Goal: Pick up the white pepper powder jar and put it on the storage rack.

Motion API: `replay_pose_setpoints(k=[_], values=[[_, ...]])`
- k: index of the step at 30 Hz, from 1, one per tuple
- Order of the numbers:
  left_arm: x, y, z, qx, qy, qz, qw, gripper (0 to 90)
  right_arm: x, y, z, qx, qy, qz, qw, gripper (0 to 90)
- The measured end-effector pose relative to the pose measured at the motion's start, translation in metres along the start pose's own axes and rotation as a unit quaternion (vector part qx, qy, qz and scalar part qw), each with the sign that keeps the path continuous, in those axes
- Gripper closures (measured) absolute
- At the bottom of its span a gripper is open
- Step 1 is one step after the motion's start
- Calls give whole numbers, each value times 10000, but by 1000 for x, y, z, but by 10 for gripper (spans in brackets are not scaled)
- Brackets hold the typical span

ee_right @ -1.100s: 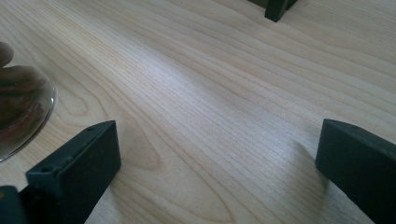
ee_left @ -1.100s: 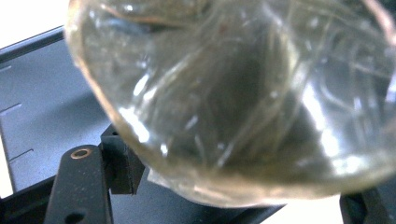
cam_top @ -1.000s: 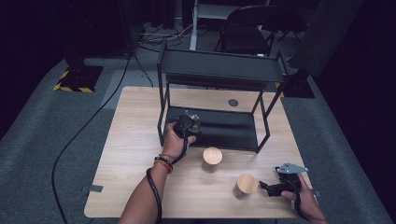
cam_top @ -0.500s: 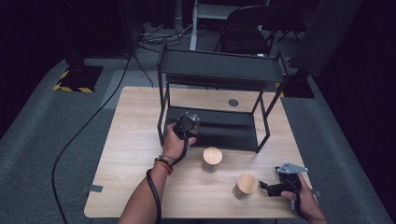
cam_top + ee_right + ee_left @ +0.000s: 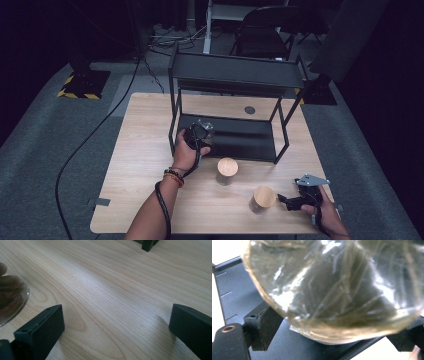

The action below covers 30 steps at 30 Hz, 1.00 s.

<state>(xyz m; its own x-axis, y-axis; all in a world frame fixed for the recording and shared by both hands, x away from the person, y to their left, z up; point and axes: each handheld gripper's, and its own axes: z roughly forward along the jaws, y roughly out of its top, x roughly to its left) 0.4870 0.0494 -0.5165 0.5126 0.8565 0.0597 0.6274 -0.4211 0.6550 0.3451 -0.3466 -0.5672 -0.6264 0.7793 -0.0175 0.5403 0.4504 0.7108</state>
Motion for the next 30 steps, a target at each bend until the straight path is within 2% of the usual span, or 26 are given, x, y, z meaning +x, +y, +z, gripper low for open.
replay_pose_setpoints(k=[4,18,21,30], values=[[0,0,0,27,6,-57,10000,74,0,0,0,0,0,-1,10000,0],[-1,2,-6,-35,3,127,9999,41,0,0,0,-1,0,-1,10000,0],[-1,4,-7,-27,96,186,9998,41,0,0,0,-1,0,-1,10000,0],[-2,4,-12,-66,99,246,9996,37,0,0,0,-1,0,-1,10000,0]])
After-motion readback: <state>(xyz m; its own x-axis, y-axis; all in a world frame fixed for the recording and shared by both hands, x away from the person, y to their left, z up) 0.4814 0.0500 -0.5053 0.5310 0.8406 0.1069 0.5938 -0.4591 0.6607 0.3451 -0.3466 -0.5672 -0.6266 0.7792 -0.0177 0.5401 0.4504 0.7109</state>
